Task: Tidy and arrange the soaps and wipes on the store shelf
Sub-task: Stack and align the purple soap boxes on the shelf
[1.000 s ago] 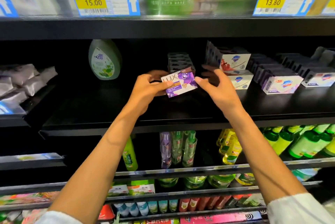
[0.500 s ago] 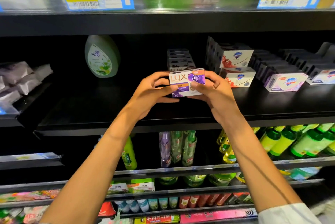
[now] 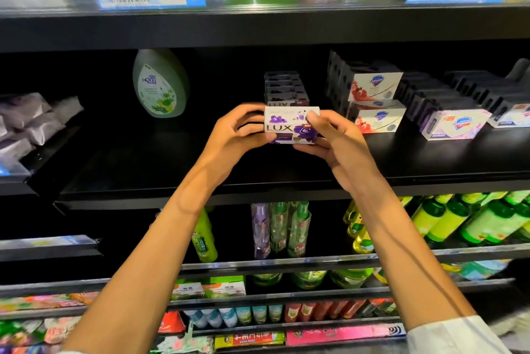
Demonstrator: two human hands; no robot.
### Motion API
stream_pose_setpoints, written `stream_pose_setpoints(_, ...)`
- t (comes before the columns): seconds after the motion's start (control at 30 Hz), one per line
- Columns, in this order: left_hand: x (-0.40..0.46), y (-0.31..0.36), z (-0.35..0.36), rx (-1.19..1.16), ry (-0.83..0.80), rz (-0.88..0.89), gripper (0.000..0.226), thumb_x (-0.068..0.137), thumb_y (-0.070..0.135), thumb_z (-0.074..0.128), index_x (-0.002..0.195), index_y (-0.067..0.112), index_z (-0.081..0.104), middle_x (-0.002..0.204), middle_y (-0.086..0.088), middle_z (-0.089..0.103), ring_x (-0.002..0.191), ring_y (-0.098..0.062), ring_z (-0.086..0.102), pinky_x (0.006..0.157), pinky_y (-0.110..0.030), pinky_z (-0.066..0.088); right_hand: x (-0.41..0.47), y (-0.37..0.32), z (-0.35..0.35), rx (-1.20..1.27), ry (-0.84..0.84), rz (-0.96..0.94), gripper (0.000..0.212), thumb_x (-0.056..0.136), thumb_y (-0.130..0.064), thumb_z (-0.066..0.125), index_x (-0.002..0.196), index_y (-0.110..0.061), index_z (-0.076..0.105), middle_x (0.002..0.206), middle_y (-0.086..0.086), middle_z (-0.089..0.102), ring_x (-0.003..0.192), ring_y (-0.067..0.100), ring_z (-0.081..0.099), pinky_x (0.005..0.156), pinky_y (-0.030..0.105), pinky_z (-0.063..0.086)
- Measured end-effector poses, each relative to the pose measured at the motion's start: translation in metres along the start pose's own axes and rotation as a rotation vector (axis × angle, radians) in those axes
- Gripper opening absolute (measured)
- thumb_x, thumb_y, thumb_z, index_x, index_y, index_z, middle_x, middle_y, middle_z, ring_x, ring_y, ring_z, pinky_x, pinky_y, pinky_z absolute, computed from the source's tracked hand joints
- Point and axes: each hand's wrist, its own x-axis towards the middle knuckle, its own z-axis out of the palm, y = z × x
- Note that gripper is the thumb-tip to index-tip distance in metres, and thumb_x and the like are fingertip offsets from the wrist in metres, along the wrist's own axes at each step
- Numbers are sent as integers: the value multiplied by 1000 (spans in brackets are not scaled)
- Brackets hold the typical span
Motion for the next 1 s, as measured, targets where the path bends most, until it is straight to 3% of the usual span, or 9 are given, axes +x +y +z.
stream_pose_setpoints(0.13, -1, 1, 2, -126, -85, -82, 48, 91, 18, 77, 136, 13, 60, 135, -8, 67, 128, -28, 63, 104, -50, 54, -1, 1, -3, 46, -10, -23, 29, 98, -17, 69, 124, -5, 67, 117, 12, 76, 114, 27, 72, 99, 48, 58)
stream_pose_setpoints(0.27, 0, 1, 2, -130, -143, -145, 46, 100, 32, 66, 140, 11, 59, 138, -17, 63, 126, -37, 62, 103, -51, 55, -1, 3, -5, 68, -39, -46, 31, 96, -8, 70, 126, -2, 65, 120, 13, 74, 118, 28, 70, 104, 50, 55)
stream_pose_setpoints(0.5, 4, 0, -5, -206, -87, -106, 42, 96, 6, 69, 137, 1, 59, 133, -18, 68, 126, -33, 65, 106, -45, 54, 1, 4, -6, 49, -107, -38, 37, 92, 1, 72, 127, -5, 66, 124, 15, 72, 120, 30, 69, 105, 46, 55)
stream_pose_setpoints(0.6, 4, 0, -6, -206, -84, -85, 45, 94, 1, 69, 138, 2, 58, 134, -17, 68, 128, -32, 63, 103, -42, 55, 2, 3, -4, 95, -84, -9, 33, 98, -10, 68, 130, -7, 63, 125, 14, 73, 119, 31, 69, 103, 47, 56)
stream_pose_setpoints(0.73, 3, 0, -5, -154, -91, -57, 51, 91, -1, 72, 139, 6, 59, 136, -15, 66, 130, -28, 63, 106, -49, 53, 2, 2, -2, 119, -66, 28, 36, 103, -25, 64, 132, -6, 60, 124, 15, 73, 117, 34, 71, 95, 50, 60)
stream_pose_setpoints(0.87, 1, 0, -4, -115, -113, -56, 55, 89, -7, 73, 140, 8, 58, 140, -14, 62, 129, -30, 62, 106, -52, 53, 4, 1, -3, 135, -41, 51, 38, 98, -15, 69, 134, -5, 59, 116, 16, 76, 109, 36, 74, 80, 45, 65)
stream_pose_setpoints(1.0, 0, 0, -4, -114, -151, -58, 58, 90, -11, 69, 143, 6, 54, 144, -16, 57, 132, -34, 60, 107, -55, 51, 2, 1, -5, 115, -52, 43, 35, 96, -7, 69, 131, -4, 63, 118, 15, 76, 108, 36, 74, 78, 43, 66)
